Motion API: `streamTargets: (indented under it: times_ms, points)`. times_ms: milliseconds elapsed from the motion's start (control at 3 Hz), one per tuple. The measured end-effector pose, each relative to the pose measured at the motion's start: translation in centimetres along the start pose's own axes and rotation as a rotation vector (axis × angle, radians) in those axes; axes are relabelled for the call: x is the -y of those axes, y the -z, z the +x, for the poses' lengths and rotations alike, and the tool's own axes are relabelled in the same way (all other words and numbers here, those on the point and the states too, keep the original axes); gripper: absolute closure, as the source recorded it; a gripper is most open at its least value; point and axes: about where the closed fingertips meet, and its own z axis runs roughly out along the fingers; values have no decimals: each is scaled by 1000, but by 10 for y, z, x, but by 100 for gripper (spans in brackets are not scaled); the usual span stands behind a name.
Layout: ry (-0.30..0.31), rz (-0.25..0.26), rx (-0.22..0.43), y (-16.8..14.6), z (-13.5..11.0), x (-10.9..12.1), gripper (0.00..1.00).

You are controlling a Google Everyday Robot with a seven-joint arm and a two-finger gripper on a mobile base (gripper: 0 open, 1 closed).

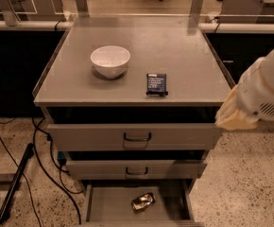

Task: Pick orange can from bottom drawer and place on counter

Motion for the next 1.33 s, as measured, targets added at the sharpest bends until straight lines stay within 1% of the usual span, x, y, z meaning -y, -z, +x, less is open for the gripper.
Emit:
streamTargets:
  times_ms: [333,667,1000,1333]
  points:
    - [-15,-55,-1,-63,10,-27,96]
    - [-62,-182,-1,-135,27,-69,100]
    - [-63,-197,-10,-141,31,-75,100]
    - [-61,-190,-8,-142,32,-74,100]
